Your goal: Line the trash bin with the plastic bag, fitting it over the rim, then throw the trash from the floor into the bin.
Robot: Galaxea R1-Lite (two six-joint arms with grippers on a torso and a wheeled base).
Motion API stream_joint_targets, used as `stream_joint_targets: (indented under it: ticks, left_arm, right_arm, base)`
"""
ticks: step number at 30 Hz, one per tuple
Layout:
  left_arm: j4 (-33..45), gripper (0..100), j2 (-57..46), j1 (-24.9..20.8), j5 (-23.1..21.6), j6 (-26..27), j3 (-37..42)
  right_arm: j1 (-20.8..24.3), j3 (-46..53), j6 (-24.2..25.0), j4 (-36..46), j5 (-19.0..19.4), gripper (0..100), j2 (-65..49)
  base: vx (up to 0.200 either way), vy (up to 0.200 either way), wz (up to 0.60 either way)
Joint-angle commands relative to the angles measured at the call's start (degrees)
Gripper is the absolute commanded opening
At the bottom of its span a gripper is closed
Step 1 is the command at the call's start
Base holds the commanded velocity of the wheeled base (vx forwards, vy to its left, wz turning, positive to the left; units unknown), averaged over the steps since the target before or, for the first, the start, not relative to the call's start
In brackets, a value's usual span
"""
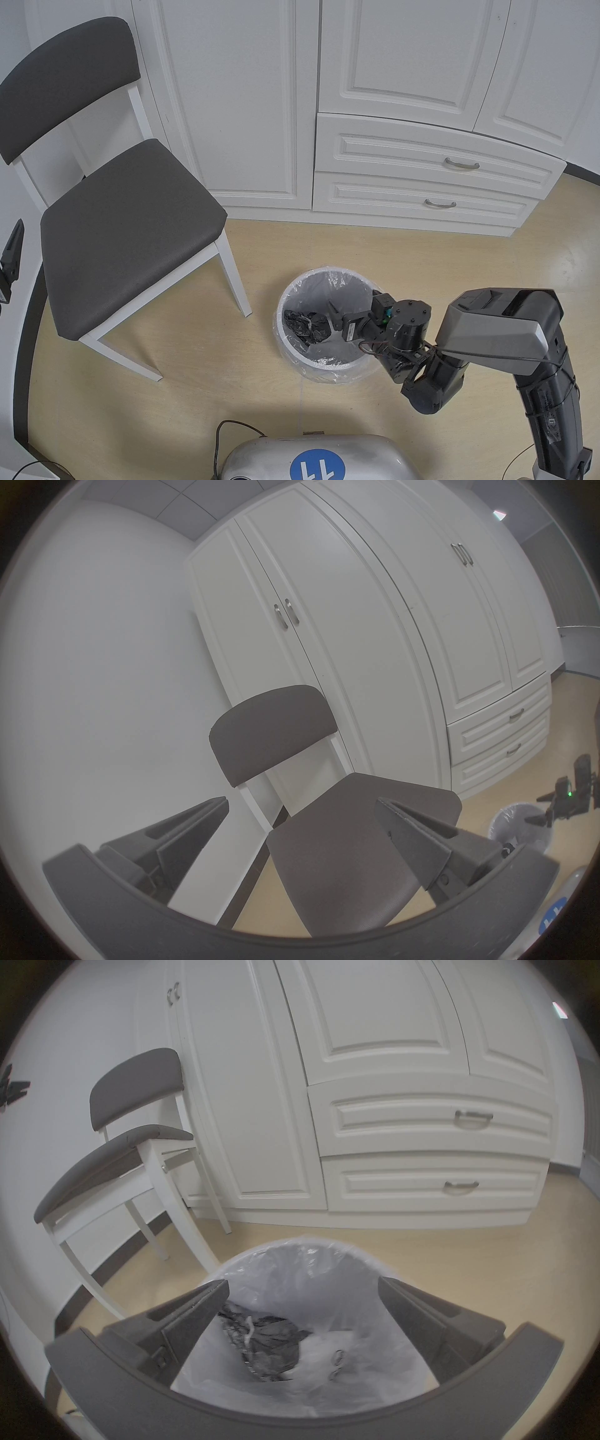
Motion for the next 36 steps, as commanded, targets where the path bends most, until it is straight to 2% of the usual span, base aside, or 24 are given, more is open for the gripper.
stream_joint_targets:
  ticks: [1,6,13,22,26,30,32,34,35,36]
  left_arm:
    - [-0.1,100,0.53,-0.46,0.03,0.27,0.75]
    - [-0.18,100,1.06,-0.46,0.03,1.85,1.9]
    - [-0.27,100,1.85,-1.08,-0.05,4.57,4.71]
    - [-0.36,100,2.29,-2.05,0.03,4.4,5.5]
    - [-0.1,100,1.59,-2.22,0.21,4.05,6.82]
    - [-1.06,100,1.32,-3.63,0.12,3.52,10.16]
    - [-0.97,100,-0.88,-5.82,0.21,2.11,11.13]
    - [-0.89,100,-1.32,-6.09,0.12,1.85,11.21]
    - [0.26,100,-4.3,-8.55,0.12,0.62,10.95]
    - [0.52,100,-4.92,-9.25,0.12,0.53,10.95]
  right_arm:
    - [-2.36,3.05,-2.77,-1.05,-0.49,100,-4.8]
    - [-3.68,7.45,-5.58,-1.05,-0.49,100,-8.67]
    - [-7.37,19.58,-15.25,-1.05,0.3,100,-17.55]
    - [-9.66,23.01,-15.25,-1.05,1.18,100,-24.93]
    - [-11.06,24.76,-14.9,-1.05,3.99,100,-29.24]
    - [-11.59,27.93,-10.42,-1.05,4.43,100,-28.97]
    - [-10.97,30.12,-3.12,-1.05,4.25,100,-28.62]
    - [-10.89,30.39,-2.24,-1.05,4.17,100,-28.71]
    - [-10.53,33.02,4.0,-1.05,3.82,100,-29.59]
    - [-10.71,33.99,5.76,-1.05,3.64,100,-29.94]
  base:
    - [0.0,0.0,0.0]
    - [0.0,0.0,0.0]
    - [0.0,0.0,0.0]
    - [0.0,0.0,0.0]
    - [0.0,0.0,0.0]
    - [0.0,0.0,0.0]
    - [0.0,0.0,0.0]
    - [0.0,0.0,0.0]
    - [0.0,0.0,0.0]
    - [0.0,0.0,0.0]
